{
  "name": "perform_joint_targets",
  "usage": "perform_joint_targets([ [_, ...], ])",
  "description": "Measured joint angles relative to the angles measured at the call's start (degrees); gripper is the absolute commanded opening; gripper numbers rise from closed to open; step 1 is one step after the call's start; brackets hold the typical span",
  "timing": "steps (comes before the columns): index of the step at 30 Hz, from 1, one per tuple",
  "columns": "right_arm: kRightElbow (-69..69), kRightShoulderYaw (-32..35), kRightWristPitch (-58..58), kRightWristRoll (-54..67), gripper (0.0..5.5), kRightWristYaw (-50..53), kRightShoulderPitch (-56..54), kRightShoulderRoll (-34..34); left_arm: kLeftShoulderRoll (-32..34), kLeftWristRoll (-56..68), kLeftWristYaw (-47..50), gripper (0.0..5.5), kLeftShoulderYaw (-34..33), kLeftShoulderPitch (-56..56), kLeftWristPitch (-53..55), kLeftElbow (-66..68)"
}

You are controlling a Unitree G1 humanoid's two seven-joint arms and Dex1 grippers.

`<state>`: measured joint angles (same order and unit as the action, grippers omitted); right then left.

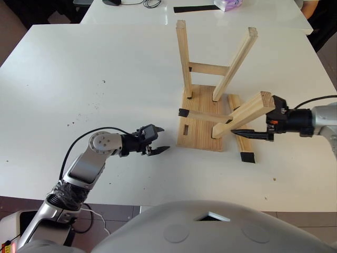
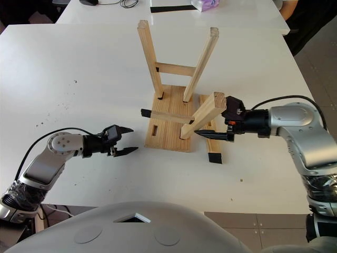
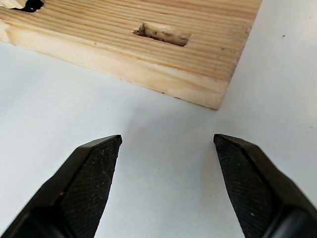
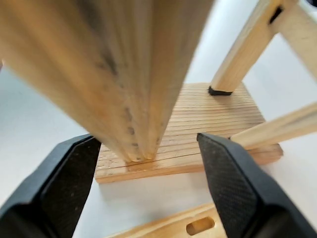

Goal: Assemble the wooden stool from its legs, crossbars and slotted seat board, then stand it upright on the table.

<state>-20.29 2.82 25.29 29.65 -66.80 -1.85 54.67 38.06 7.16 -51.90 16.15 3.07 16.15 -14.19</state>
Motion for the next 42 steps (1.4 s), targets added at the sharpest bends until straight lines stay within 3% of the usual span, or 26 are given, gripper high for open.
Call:
perform_joint_targets([
  [5,-1.6,1.1,1.8,1.8,3.51,2.0,1.5,-1.4,-1.0,-0.1,1.6,3.46,0.0,0.8,0.2,-0.5],
  [12,-2.4,8.7,0.9,1.3,3.51,1.2,15.7,-0.3,-1.8,0.4,3.3,3.46,-1.9,2.6,0.8,-1.4],
  [18,-1.9,10.4,2.2,2.3,3.51,3.3,13.6,-0.6,-2.5,0.4,4.8,3.46,-2.5,3.7,0.8,-1.4],
  [22,-0.6,7.8,8.2,-3.3,4.03,14.6,11.6,-2.9,-2.7,0.5,6.0,3.46,-3.1,4.4,1.1,-1.9],
  [25,-3.8,8.8,21.1,-3.9,4.21,27.3,12.9,-7.9,-2.6,0.5,6.9,3.46,-3.9,6.2,1.4,-3.2],
  [29,-20.4,13.6,40.0,1.1,4.21,40.9,18.4,-19.2,-2.2,0.9,7.8,3.46,-6.4,10.1,1.8,-5.5],
  [33,-29.3,15.6,50.8,4.0,4.21,47.6,16.1,-26.4,-2.0,0.9,8.5,3.46,-7.8,11.8,2.5,-6.7],
  [37,-31.2,14.0,54.0,3.0,4.21,51.8,14.8,-29.9,-2.1,0.8,9.0,3.46,-7.8,11.5,3.2,-7.0],
  [42,-28.7,4.9,46.1,-4.2,4.21,53.7,21.1,-26.2,-2.6,0.8,9.0,3.46,-6.9,10.7,3.3,-7.0],
])
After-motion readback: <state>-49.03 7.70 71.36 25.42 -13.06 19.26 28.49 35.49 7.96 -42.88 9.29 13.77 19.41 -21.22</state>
